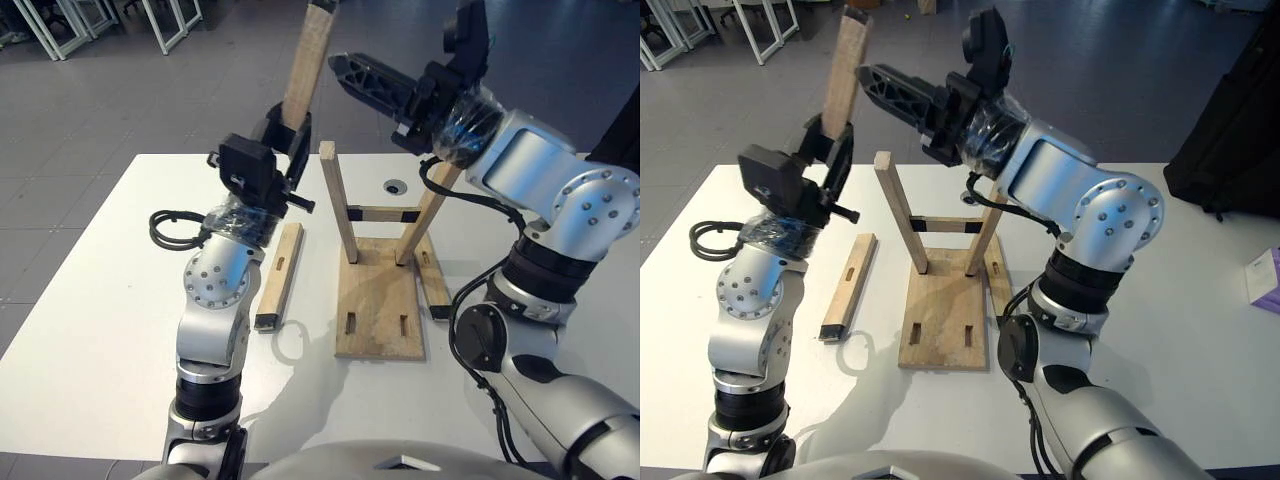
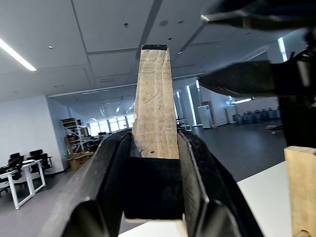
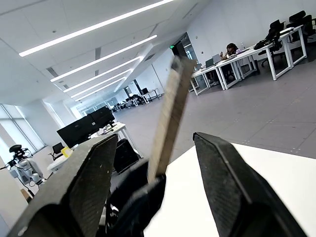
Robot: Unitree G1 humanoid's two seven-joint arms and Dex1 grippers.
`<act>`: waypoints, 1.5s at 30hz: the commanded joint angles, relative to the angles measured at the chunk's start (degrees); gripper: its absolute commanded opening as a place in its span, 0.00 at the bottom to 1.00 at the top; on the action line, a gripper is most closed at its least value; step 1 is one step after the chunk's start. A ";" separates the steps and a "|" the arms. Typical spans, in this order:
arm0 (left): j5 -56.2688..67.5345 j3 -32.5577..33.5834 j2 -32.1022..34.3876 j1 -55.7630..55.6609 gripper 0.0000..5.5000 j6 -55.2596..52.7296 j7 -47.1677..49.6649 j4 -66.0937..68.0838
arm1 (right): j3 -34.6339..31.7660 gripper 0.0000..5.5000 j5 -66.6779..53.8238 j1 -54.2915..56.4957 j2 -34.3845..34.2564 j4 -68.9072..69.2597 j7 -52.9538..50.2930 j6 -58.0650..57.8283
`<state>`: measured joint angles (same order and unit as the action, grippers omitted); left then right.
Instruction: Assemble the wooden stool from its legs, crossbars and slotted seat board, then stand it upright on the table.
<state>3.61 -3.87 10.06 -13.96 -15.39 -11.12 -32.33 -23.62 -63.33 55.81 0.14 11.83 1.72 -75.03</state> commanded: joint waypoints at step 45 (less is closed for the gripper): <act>5.20 15.91 -8.67 6.21 0.63 -15.66 15.69 -3.66 | -8.85 0.07 8.23 -14.33 23.57 8.76 -11.61 16.12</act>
<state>8.40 6.09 3.45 -8.98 -27.48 -0.65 -35.76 -35.02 -63.88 52.86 24.07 14.88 -6.30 -62.35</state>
